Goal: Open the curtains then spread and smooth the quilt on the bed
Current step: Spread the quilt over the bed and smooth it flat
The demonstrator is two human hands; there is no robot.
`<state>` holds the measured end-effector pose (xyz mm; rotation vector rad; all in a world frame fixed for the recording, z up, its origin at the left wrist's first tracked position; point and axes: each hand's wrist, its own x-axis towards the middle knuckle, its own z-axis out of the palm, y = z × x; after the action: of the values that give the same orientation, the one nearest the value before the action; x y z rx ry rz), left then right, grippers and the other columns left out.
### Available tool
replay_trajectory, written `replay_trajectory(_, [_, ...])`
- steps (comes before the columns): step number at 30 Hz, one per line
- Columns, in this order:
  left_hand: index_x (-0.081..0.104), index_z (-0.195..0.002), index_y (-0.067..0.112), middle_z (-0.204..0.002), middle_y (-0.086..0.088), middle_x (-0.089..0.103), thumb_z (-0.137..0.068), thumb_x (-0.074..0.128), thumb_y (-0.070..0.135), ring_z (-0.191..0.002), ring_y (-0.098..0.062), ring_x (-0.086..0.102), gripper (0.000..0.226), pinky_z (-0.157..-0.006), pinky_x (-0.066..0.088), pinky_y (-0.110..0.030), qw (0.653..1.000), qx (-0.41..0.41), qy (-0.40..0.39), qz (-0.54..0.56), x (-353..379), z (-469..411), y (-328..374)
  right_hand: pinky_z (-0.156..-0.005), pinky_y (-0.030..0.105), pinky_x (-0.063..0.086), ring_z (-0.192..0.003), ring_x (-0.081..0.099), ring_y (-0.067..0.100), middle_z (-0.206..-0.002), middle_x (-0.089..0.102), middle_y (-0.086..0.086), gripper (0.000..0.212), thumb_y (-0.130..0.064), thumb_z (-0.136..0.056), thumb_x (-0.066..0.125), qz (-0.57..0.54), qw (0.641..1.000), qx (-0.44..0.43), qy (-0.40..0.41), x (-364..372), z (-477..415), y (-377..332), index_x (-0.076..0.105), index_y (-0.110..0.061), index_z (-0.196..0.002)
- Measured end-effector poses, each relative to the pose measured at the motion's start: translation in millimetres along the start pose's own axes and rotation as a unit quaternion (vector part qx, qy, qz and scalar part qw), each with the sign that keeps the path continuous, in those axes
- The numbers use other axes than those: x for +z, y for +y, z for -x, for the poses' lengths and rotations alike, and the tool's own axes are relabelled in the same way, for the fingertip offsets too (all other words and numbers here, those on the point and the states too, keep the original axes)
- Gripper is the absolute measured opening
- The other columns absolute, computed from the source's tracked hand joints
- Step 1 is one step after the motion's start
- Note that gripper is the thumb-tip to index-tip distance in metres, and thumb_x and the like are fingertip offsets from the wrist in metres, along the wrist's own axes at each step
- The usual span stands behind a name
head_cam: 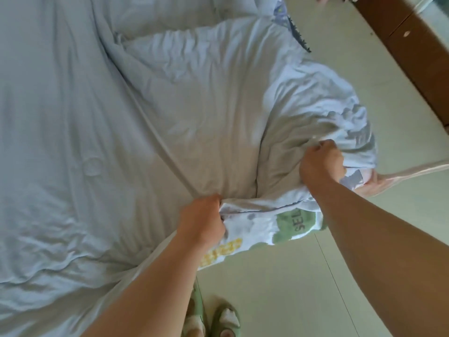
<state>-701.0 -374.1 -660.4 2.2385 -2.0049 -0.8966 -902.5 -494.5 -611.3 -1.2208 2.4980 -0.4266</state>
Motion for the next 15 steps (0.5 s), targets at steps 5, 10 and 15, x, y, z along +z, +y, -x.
replay_trajectory(5, [0.057, -0.102, 0.018, -0.107, -0.006, 0.065, -0.083, 0.054, 0.018, -0.106, -0.03, 0.059, 0.019, -0.085, 0.046, -0.036, 0.996, -0.067, 0.049, 0.036, -37, -17, -24, -0.077, 0.034, 0.04, -0.104, 0.057, 0.034, -0.111, 0.065, 0.018, 0.027, -0.013, -0.093, 0.042, -0.109, 0.983, -0.132, -0.07, 7, 16, -88, 0.06, -0.006, -0.112])
replay_trajectory(10, [0.056, -0.112, 0.01, -0.108, -0.016, 0.062, -0.085, 0.04, 0.027, -0.099, -0.038, 0.058, 0.036, -0.08, 0.05, -0.043, 0.969, -0.149, 0.176, 0.09, -76, -29, -65, -0.068, 0.032, 0.047, -0.086, 0.062, 0.027, -0.09, 0.067, 0.012, 0.02, -0.013, -0.09, 0.049, -0.152, 0.907, -0.296, -0.26, 34, 84, -179, 0.064, -0.006, -0.099])
replay_trajectory(15, [0.05, -0.125, 0.013, -0.114, -0.009, 0.06, -0.076, 0.024, 0.057, -0.102, -0.03, 0.057, 0.071, -0.086, 0.049, -0.039, 0.944, -0.099, 0.219, 0.227, -98, -31, -56, -0.079, 0.035, 0.052, -0.087, 0.065, 0.024, -0.097, 0.069, 0.01, 0.019, -0.016, -0.086, 0.055, -0.191, 0.9, -0.254, -0.299, 50, 93, -184, 0.067, -0.006, -0.098])
